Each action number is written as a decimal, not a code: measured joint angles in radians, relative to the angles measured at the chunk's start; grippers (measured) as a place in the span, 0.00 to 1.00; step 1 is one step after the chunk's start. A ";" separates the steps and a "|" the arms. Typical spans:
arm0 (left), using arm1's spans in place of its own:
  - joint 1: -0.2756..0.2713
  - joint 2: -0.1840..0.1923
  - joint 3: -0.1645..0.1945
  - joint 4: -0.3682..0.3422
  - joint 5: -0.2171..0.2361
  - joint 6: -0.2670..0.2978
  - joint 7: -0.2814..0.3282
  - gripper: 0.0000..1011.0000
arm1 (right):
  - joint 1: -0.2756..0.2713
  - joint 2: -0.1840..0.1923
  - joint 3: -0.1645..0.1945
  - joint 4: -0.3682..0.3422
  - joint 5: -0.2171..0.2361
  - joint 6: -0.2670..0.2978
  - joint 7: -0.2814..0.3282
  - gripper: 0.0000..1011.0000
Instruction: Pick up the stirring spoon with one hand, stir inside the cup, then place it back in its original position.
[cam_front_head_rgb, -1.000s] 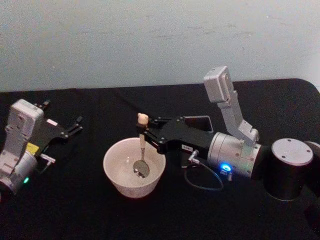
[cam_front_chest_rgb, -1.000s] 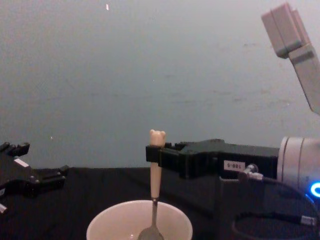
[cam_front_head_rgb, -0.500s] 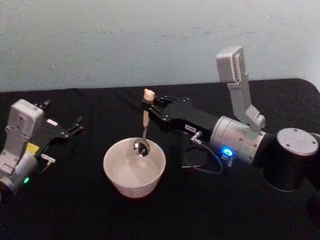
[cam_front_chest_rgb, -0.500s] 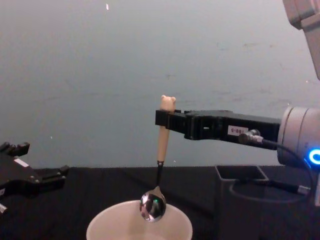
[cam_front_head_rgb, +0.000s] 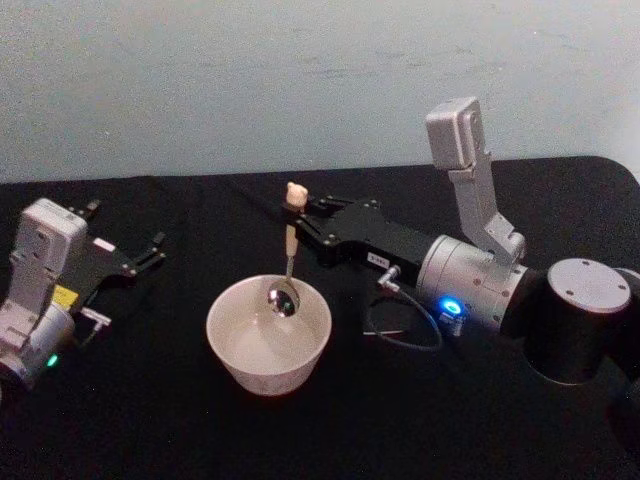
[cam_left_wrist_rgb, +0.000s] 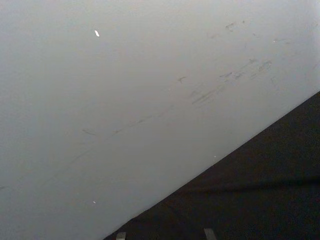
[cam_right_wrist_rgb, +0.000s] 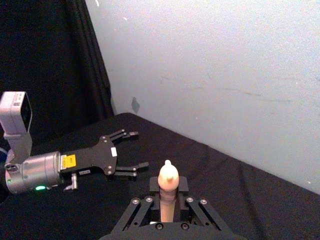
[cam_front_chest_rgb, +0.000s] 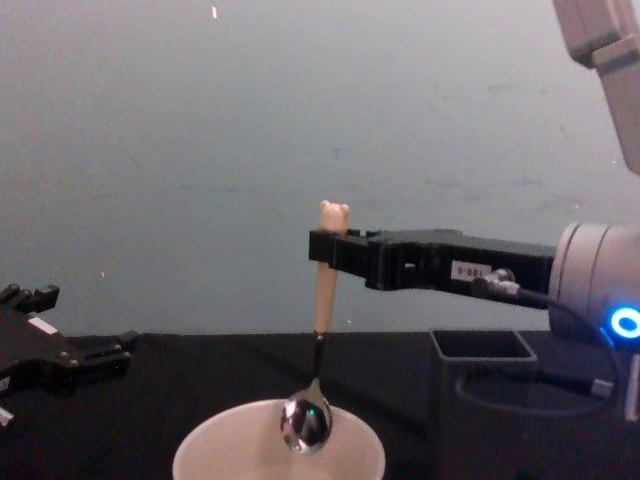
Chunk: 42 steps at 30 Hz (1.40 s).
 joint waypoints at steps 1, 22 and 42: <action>0.000 0.000 0.000 0.000 0.000 0.000 0.000 0.99 | 0.001 -0.002 -0.002 0.004 0.000 0.005 -0.002 0.20; 0.000 0.000 0.000 0.000 0.000 0.000 0.000 0.99 | -0.017 -0.009 0.028 0.004 0.054 0.012 -0.011 0.20; 0.000 0.000 0.000 0.000 0.000 0.000 0.000 0.99 | -0.029 0.003 0.119 -0.039 0.157 -0.028 -0.073 0.20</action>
